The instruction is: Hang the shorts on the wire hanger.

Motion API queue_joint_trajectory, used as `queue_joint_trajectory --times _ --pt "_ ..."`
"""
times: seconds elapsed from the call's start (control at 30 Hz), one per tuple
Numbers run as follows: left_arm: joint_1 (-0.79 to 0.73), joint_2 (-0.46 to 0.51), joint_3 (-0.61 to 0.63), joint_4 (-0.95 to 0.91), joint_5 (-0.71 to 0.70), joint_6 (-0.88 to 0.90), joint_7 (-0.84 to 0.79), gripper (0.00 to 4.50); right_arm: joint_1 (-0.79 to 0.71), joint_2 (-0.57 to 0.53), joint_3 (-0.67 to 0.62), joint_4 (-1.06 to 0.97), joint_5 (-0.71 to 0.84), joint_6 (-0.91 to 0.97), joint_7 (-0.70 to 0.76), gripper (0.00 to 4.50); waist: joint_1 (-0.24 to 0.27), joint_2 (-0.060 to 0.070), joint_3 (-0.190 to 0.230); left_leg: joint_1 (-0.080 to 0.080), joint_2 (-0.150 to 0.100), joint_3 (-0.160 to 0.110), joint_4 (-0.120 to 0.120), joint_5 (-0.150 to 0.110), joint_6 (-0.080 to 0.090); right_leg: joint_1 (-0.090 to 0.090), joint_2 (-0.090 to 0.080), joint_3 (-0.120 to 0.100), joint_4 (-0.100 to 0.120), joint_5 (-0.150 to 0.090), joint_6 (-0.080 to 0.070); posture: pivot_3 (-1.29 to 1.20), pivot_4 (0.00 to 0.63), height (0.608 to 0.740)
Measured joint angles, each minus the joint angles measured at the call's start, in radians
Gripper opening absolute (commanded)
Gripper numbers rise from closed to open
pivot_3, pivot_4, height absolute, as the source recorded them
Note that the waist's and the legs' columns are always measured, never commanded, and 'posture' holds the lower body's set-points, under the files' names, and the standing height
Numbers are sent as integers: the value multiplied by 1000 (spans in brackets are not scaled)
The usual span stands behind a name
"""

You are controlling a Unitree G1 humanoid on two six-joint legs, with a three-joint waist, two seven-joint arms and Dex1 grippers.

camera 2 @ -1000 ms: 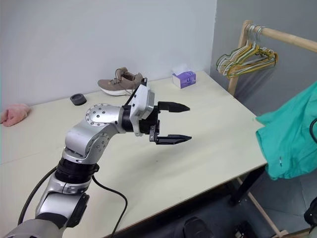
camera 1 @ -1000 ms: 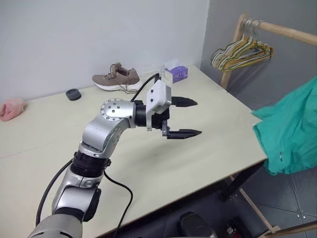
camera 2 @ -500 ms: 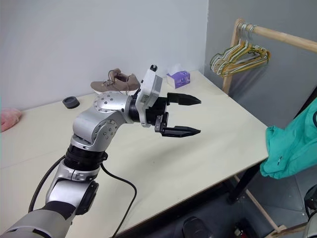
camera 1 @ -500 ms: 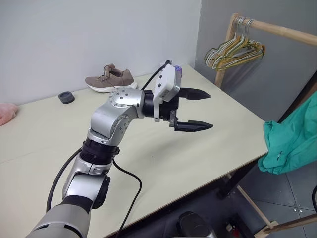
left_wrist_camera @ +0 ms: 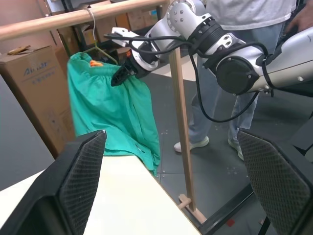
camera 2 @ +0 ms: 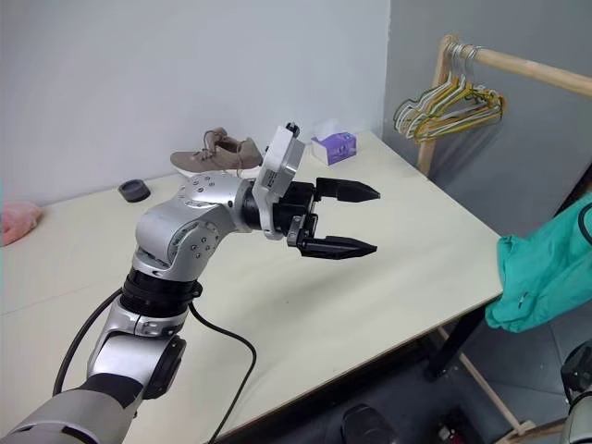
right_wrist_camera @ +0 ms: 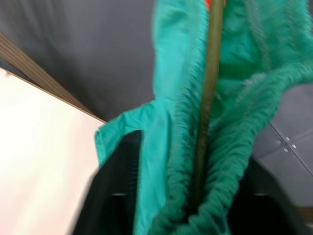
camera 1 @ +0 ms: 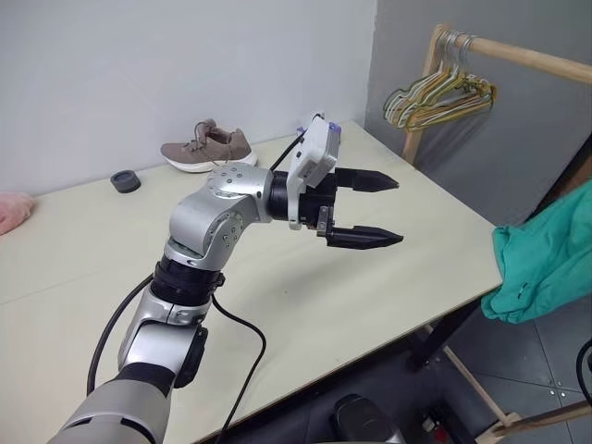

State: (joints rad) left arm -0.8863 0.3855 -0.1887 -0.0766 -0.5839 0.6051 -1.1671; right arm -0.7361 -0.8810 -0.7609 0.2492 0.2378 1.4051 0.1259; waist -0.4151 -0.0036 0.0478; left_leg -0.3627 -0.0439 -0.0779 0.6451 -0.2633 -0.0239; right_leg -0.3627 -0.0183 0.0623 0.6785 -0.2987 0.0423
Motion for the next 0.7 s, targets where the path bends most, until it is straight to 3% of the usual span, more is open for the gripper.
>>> queue_joint_trajectory --times 0.1,0.13,0.3,0.7 --pt "0 4 1 -4 -1 0 0 4500 18 11 -25 -55 0 1 -9 4364 1 0 0 0 0 0 0 0 0 0 0 0 0 0 0 -437 0 740" --pt "0 4 1 -5 -2 0 0 4500 18 16 -34 -65 -2 1 -16 4439 0 0 0 0 0 0 0 0 0 0 0 1 0 0 0 -437 0 740" --pt "0 5 1 -5 -2 -1 0 4500 45 37 -38 -157 -29 -33 -61 4439 1 0 0 0 0 0 0 0 0 0 0 1 0 0 0 -439 0 740" --pt "2 14 2 -5 4 -6 6 4500 139 60 97 -341 -88 -261 -87 4439 1 0 0 0 0 1 0 0 0 0 0 2 0 0 1 -427 0 740"
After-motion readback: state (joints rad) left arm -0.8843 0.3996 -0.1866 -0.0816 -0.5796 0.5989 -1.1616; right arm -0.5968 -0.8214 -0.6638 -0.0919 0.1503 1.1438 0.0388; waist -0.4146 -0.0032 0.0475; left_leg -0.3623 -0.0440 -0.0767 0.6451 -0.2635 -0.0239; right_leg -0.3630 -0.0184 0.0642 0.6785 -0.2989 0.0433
